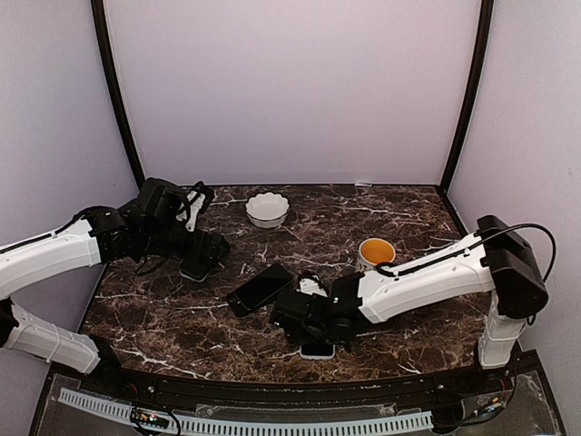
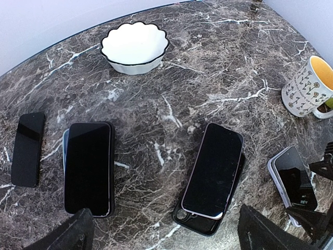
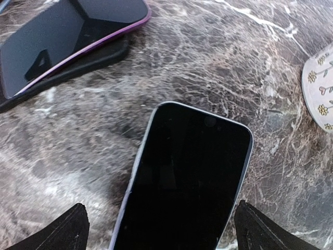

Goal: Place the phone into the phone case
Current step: Install the phone into the phone case.

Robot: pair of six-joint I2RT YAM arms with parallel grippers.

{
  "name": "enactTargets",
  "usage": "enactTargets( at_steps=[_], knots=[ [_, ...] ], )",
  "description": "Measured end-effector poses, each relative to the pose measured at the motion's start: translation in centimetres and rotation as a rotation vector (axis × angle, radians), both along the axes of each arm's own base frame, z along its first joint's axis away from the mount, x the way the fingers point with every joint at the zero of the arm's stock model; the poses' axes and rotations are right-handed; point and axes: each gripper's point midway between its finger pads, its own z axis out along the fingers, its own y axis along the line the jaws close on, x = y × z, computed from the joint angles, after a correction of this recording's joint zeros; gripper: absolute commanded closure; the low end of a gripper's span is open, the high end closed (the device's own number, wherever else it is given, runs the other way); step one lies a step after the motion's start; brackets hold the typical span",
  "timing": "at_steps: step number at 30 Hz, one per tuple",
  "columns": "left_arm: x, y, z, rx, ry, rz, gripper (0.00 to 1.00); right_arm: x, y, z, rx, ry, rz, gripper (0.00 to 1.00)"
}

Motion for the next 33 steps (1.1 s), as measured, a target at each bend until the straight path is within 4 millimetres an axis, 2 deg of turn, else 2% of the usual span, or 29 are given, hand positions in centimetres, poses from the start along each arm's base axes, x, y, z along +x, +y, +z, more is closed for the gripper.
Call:
enactTargets(
  at_steps=[4, 6, 9, 13, 16, 24, 33],
  knots=[
    [0.0, 0.0, 0.0, 0.0, 0.0, 0.001, 0.01, -0.8, 0.7, 2.0, 0.026, 0.019, 0.086, 0.12],
    [0.0, 0.0, 0.0, 0.001, 0.0, 0.0, 0.01, -1.4, 1.0, 2.7, 0.037, 0.034, 0.121, 0.22],
    [0.0, 0.0, 0.0, 0.002, -0.001, -0.001, 0.01, -2.2, 1.2, 3.1, 0.038, 0.062, 0.165, 0.49],
    [0.0, 0.0, 0.0, 0.004, -0.002, -0.003, 0.01, -3.5, 2.1, 2.5, 0.073, 0.13, 0.214, 0.86],
    [0.0, 0.1, 0.0, 0.005, -0.002, -0.003, 0.02, -4.2, 2.4, 1.9, 0.089, 0.175, 0.234, 1.0],
    [0.1, 0.1, 0.0, 0.006, -0.003, -0.001, 0.01, -5.4, 2.4, -0.5, 0.063, 0.261, 0.229, 1.0],
    [0.1, 0.1, 0.0, 0.004, -0.002, -0.004, 0.01, -6.1, 1.9, -1.2, 0.06, 0.302, 0.211, 1.0]
  ],
)
